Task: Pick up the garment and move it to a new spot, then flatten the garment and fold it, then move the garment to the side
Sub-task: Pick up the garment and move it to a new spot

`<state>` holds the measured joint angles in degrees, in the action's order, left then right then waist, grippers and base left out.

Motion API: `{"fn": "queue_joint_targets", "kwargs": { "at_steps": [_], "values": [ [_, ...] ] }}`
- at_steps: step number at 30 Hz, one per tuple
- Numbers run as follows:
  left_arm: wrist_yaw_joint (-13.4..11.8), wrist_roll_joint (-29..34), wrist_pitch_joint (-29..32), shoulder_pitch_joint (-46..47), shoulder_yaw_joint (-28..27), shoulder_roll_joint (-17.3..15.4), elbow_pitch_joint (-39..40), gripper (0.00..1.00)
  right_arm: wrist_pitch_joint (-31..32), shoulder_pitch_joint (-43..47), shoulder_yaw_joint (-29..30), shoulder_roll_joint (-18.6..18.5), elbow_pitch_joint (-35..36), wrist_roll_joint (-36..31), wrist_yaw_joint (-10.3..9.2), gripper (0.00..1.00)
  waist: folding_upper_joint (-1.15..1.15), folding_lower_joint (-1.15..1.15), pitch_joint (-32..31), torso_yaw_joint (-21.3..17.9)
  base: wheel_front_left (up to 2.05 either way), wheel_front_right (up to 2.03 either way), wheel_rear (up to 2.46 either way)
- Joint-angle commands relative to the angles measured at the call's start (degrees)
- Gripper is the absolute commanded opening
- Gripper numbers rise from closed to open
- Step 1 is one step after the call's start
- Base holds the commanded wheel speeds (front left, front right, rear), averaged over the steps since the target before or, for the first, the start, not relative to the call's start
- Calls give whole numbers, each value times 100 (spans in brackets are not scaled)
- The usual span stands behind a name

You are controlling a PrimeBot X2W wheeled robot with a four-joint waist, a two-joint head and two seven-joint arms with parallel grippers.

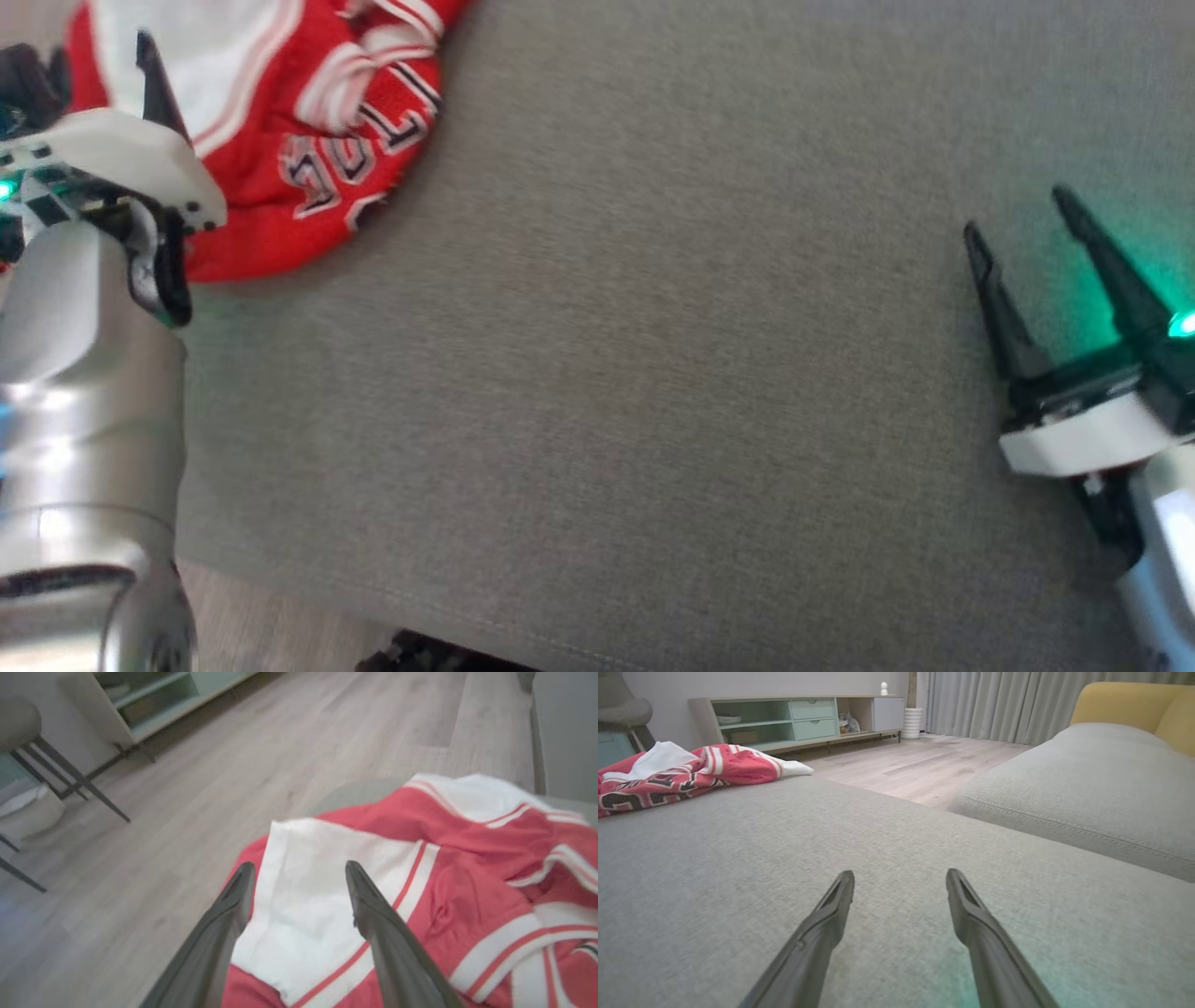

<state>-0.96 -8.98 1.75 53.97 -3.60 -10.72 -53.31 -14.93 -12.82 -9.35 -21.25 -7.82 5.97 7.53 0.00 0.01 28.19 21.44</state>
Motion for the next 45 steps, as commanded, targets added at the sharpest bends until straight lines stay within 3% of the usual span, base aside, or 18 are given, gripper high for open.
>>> {"fn": "queue_joint_targets", "kwargs": {
  "at_steps": [1,7,8,16,21,26,32,38,45],
  "values": [
    [40,-138,151,85,-227,-328,-204,100,-7,29,-57,-145,57,-40,-4,100,0,-1,328,-271,0,0,0],
    [173,-439,733,280,-356,-249,-1376,100,-7,8,11,-211,185,-36,-4,100,0,-1,499,-402,0,0,0],
    [181,-447,690,286,-352,-254,-1453,0,-7,7,20,-203,190,-39,-4,100,0,-1,512,-408,0,0,0],
    [420,-426,-956,541,-279,-429,-1271,0,-7,-52,-69,68,79,-24,-4,100,0,-1,173,-473,0,0,0],
    [590,-205,-1445,852,-8,-697,-1084,0,-7,-85,-156,479,-37,31,-4,100,0,-1,-461,-784,0,0,0],
    [751,26,-1580,1227,368,-916,-609,0,-7,-3,-176,933,-120,76,-4,100,0,-1,-1082,-1310,0,0,0],
    [826,120,-1604,1558,813,-906,112,0,-7,151,-143,1325,-140,97,-4,100,0,-1,-1551,-1943,0,0,0],
    [842,-73,-1389,1822,1293,-694,1071,0,-7,346,-139,1604,-153,143,-4,100,0,-1,-1918,-2649,0,0,0],
    [844,-405,-1021,1900,1771,-348,1711,0,-7,437,-115,1752,-94,175,-4,100,0,-1,-2038,-3160,0,0,0]
  ]
}}
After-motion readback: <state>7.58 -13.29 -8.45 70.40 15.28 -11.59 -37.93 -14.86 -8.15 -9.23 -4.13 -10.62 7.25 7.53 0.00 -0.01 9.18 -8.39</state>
